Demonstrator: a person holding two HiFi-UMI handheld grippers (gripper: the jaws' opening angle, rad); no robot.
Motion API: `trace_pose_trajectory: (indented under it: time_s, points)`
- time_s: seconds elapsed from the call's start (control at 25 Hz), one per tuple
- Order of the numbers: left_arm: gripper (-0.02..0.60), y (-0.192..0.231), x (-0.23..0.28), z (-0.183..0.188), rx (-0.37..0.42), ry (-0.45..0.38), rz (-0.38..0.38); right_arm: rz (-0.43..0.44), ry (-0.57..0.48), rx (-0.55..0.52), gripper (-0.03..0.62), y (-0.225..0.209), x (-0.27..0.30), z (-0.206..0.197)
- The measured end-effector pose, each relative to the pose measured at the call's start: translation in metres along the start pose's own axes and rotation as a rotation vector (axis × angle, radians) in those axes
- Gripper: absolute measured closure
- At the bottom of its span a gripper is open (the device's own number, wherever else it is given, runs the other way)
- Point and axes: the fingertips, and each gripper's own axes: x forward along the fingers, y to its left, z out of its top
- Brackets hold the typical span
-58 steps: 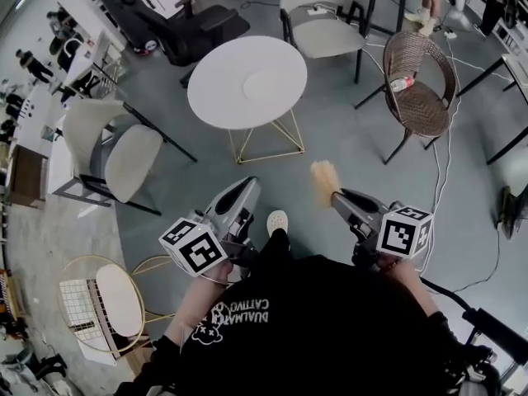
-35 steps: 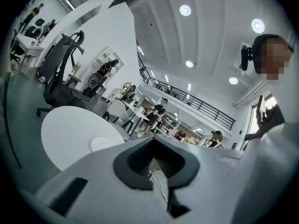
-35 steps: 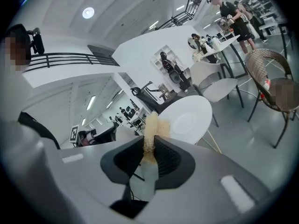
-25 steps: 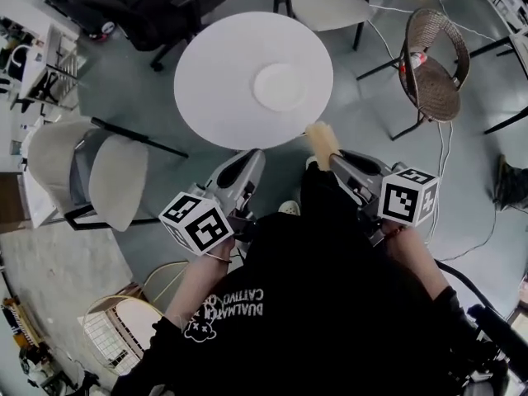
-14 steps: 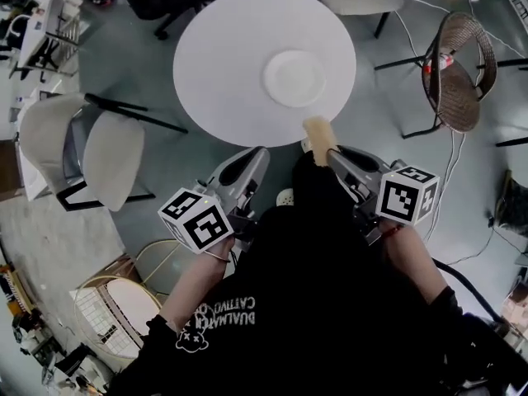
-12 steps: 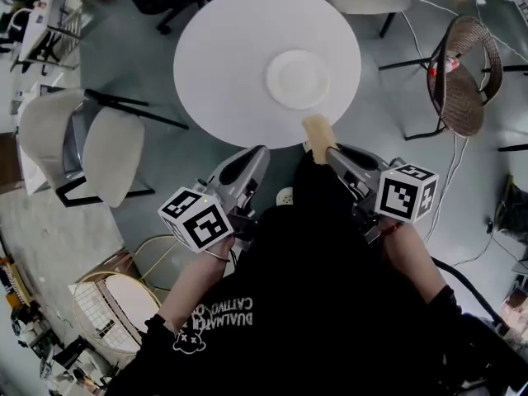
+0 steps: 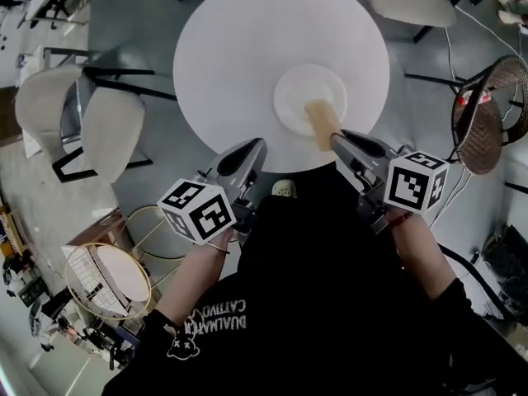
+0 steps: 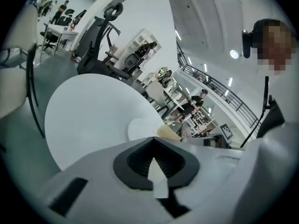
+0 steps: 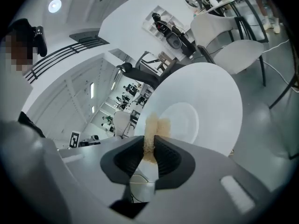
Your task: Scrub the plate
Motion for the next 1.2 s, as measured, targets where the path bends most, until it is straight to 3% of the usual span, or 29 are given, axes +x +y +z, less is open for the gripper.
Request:
trace_pose_trajectory:
  time_s: [0.16, 0.24, 0.28, 0.4, 0.52, 0.76, 0.92, 1.2]
  points:
    - [0.583, 0.03, 0.031, 0.01, 0.016, 0.054, 0.143, 0.046, 0.017, -0.023, 0.526, -0.022, 0.011, 0.045]
    - [0.499, 0.038, 0.046, 0.013, -0.002, 0.091, 0.209, 0.064, 0.029, -0.025, 0.526, -0.032, 0.012, 0.066]
    - [0.493, 0.041, 0.053, 0.013, 0.0, 0.11, 0.245, 0.072, 0.035, -0.025, 0.526, -0.037, 0.012, 0.074]
    - [0.405, 0.055, 0.067, 0.01, 0.045, 0.161, 0.362, 0.098, 0.058, -0.024, 0.526, -0.047, 0.02, 0.088]
    - [0.379, 0.064, 0.081, 0.005, 0.105, 0.214, 0.443, 0.122, 0.085, -0.031, 0.526, -0.052, 0.026, 0.092]
    - [0.397, 0.074, 0.1, 0.001, 0.187, 0.292, 0.538, 0.16, 0.117, -0.034, 0.526, -0.059, 0.031, 0.093]
    - [0.397, 0.076, 0.109, 0.007, 0.22, 0.33, 0.557, 0.18, 0.135, -0.035, 0.526, -0.058, 0.035, 0.099]
    - [0.403, 0.079, 0.115, 0.004, 0.166, 0.336, 0.57, 0.207, 0.16, -0.047, 0.526, -0.056, 0.041, 0.1]
